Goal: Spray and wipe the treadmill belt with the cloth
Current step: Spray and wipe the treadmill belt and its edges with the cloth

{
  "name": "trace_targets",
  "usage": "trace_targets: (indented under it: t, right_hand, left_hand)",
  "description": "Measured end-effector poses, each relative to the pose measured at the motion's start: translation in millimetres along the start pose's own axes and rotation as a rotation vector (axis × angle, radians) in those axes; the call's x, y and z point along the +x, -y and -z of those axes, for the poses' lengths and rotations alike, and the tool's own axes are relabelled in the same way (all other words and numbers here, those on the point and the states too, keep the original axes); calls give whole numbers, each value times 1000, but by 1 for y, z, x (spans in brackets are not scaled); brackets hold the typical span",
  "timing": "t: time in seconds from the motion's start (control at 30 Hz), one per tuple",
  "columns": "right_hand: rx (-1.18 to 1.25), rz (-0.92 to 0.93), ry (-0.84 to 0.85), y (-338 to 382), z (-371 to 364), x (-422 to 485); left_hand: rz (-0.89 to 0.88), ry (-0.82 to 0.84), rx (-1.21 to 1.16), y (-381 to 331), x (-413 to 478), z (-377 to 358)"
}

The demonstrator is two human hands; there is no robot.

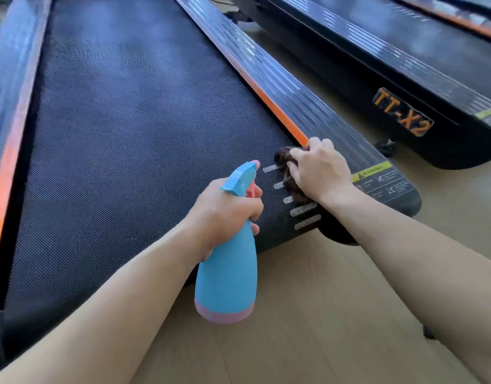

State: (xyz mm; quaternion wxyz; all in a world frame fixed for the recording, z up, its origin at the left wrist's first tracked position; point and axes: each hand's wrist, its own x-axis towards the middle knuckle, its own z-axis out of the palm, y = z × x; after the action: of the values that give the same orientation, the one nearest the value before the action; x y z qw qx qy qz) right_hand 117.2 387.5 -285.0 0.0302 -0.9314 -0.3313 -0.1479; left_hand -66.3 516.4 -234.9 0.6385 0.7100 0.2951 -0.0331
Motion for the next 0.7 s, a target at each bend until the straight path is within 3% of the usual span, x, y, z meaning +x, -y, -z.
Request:
trace_targets:
  t: [0.17, 0.37, 0.6, 0.7]
  right_hand:
    - [27, -126, 62, 17, -2, 19]
    - [39, 11, 143, -2, 20, -31]
    - [121, -146, 92, 26, -2, 21]
    - [148, -53, 78, 23, 4, -24]
  left_hand:
    - [-7, -17, -2, 4, -8, 3]
    - [24, -38, -54, 7, -13, 10]
    - [16, -23, -62, 15, -21, 9]
    - [10, -21, -75, 19, -27, 16]
